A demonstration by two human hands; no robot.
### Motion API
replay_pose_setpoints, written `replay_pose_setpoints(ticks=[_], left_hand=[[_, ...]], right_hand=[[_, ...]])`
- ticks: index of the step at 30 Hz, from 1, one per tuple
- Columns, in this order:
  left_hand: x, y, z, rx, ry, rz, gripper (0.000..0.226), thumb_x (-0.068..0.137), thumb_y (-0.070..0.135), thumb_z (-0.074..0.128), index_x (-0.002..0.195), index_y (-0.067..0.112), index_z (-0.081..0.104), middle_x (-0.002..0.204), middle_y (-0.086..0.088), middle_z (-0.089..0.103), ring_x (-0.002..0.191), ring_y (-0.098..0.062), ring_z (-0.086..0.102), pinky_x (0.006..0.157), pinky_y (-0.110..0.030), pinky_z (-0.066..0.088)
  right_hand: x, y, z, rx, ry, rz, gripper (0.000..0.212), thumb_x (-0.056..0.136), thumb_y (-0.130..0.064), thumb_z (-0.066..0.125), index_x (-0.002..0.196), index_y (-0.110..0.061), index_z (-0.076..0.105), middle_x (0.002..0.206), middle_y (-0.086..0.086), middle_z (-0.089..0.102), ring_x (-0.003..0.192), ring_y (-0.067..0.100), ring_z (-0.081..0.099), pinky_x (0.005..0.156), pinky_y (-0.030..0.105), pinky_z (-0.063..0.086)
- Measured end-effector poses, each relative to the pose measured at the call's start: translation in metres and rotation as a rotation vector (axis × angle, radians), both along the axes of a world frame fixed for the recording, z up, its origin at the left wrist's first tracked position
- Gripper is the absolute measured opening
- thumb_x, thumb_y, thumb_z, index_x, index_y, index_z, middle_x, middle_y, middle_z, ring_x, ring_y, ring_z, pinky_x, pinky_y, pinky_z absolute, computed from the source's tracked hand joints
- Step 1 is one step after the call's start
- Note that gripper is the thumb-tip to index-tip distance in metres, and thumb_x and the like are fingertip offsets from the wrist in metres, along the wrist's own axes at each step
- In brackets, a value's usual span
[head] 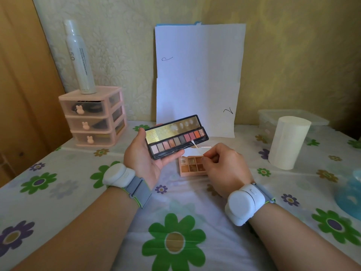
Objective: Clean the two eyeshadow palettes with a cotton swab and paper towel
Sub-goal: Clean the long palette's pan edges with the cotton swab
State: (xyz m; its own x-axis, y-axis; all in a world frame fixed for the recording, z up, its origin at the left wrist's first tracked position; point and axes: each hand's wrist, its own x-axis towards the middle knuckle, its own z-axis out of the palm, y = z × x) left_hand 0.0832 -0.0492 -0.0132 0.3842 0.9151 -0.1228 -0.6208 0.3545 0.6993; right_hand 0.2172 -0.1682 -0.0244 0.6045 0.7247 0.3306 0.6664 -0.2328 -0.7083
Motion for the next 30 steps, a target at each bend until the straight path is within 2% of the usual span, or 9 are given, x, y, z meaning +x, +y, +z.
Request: replay_pose_setpoints(ticks=[5, 10, 14, 20, 23, 30], left_hand=[[0.001, 0.000, 0.001, 0.007, -0.001, 0.003, 0.041, 0.106, 0.043, 0.046, 0.104, 0.007, 0.066, 0.091, -0.016, 0.079, 0.097, -0.048, 0.072, 0.061, -0.064, 0.060], [0.001, 0.000, 0.000, 0.027, -0.017, -0.019, 0.040, 0.107, 0.043, 0.043, 0.104, 0.010, 0.064, 0.081, -0.011, 0.079, 0.097, -0.044, 0.071, 0.061, -0.064, 0.059], [0.001, -0.001, -0.001, 0.038, -0.018, -0.025, 0.040, 0.107, 0.043, 0.043, 0.103, 0.009, 0.065, 0.084, -0.011, 0.080, 0.087, -0.043, 0.074, 0.063, -0.064, 0.060], [0.001, 0.001, -0.001, 0.036, -0.015, -0.007, 0.041, 0.107, 0.043, 0.044, 0.105, 0.008, 0.066, 0.088, -0.014, 0.079, 0.091, -0.044, 0.074, 0.060, -0.062, 0.061], [0.000, 0.001, -0.001, 0.049, -0.011, -0.017, 0.042, 0.108, 0.043, 0.042, 0.103, 0.009, 0.067, 0.087, -0.013, 0.079, 0.083, -0.044, 0.075, 0.064, -0.064, 0.060], [0.002, -0.001, 0.000, 0.040, -0.005, -0.004, 0.043, 0.107, 0.042, 0.043, 0.104, 0.007, 0.066, 0.091, -0.017, 0.078, 0.084, -0.044, 0.075, 0.062, -0.065, 0.059]], right_hand=[[-0.014, 0.006, -0.003, -0.001, -0.016, 0.088, 0.005, 0.089, -0.025, 0.061, 0.084, -0.026, 0.064, 0.075, -0.013, 0.065, 0.077, 0.009, 0.061, 0.067, 0.028, 0.050], [-0.010, 0.005, -0.002, -0.015, -0.012, 0.063, 0.006, 0.090, -0.026, 0.060, 0.085, -0.027, 0.063, 0.076, -0.013, 0.064, 0.077, 0.012, 0.061, 0.066, 0.031, 0.053], [-0.008, 0.004, -0.002, -0.008, -0.009, 0.056, 0.007, 0.090, -0.024, 0.059, 0.085, -0.026, 0.064, 0.076, -0.013, 0.064, 0.075, 0.011, 0.061, 0.062, 0.031, 0.054], [-0.016, 0.007, -0.003, -0.024, -0.039, 0.079, 0.006, 0.089, -0.024, 0.060, 0.085, -0.025, 0.064, 0.077, -0.012, 0.066, 0.079, 0.011, 0.061, 0.066, 0.027, 0.047], [-0.009, 0.005, -0.001, -0.032, -0.020, 0.050, 0.007, 0.089, -0.024, 0.058, 0.085, -0.026, 0.064, 0.078, -0.012, 0.065, 0.076, 0.013, 0.061, 0.064, 0.030, 0.052], [-0.025, 0.006, -0.001, -0.027, -0.018, 0.120, 0.007, 0.088, -0.023, 0.060, 0.083, -0.024, 0.064, 0.072, -0.014, 0.064, 0.085, 0.014, 0.061, 0.073, 0.033, 0.052]])
